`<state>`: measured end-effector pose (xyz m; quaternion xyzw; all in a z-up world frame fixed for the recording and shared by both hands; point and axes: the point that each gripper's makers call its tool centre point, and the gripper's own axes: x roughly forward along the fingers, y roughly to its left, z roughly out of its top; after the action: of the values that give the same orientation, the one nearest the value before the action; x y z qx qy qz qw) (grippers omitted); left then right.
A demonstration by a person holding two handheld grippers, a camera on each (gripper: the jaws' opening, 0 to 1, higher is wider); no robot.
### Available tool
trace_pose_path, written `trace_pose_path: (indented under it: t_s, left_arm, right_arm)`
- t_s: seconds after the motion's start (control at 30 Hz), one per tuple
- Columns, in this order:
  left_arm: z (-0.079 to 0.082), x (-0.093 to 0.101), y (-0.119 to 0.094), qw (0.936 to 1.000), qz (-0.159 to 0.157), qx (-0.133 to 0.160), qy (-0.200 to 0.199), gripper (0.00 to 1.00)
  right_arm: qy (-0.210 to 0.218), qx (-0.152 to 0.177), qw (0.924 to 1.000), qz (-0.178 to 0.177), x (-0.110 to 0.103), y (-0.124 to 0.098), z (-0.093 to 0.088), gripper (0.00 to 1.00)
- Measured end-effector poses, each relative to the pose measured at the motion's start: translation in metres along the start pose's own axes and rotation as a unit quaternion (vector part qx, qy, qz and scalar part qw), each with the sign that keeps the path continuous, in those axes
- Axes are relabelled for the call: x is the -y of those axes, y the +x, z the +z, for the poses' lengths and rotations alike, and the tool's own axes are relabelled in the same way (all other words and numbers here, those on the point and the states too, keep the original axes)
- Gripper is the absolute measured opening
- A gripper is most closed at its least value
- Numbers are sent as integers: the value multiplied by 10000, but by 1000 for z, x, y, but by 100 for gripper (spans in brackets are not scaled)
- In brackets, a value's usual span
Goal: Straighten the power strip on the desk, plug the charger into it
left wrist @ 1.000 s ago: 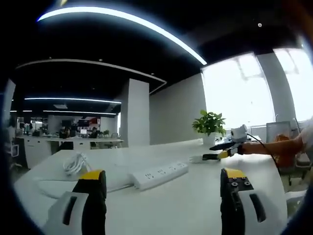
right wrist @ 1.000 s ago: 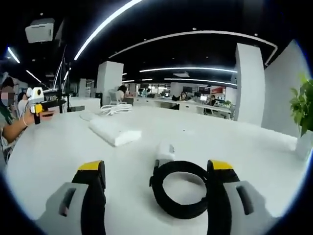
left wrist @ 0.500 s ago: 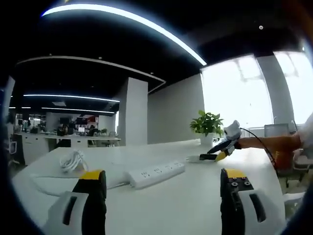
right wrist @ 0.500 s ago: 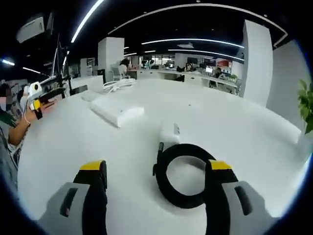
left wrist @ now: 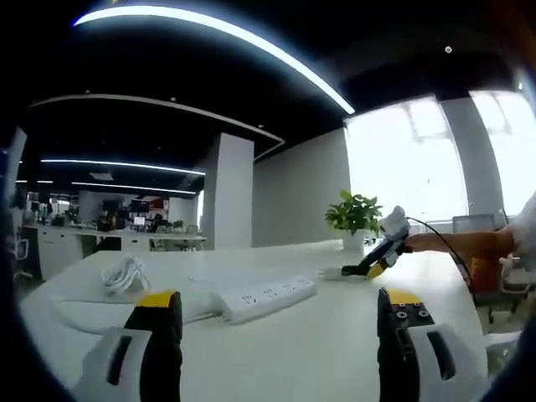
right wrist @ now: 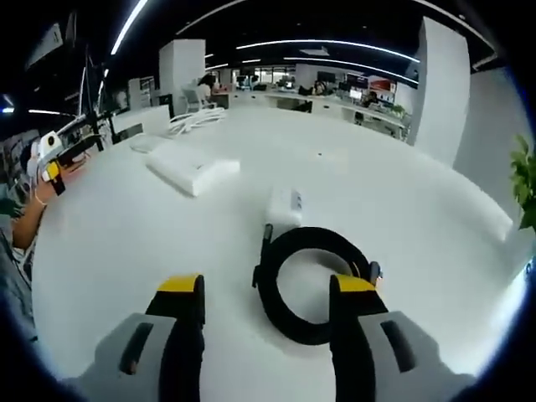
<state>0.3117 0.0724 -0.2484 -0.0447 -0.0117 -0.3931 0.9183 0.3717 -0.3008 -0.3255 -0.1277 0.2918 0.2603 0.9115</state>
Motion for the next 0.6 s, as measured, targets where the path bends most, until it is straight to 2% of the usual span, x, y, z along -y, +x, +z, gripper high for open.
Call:
trace_pose_path:
  t_s: [0.13, 0.23, 0.6]
  left_arm:
    - [1, 1, 0, 10000, -18, 10, -7, 99]
    - [0, 3, 0, 10000, -32, 1, -3, 99]
    - [0, 4, 0, 10000, -44, 9, -26, 99]
  right_arm:
    - [-43, -79, 10000, -29, 1, 1, 0, 55]
    - [-97, -249, 9996, 30, 0, 2, -3, 47]
    - [-51, -481, 9988, 104, 1, 4, -4, 31]
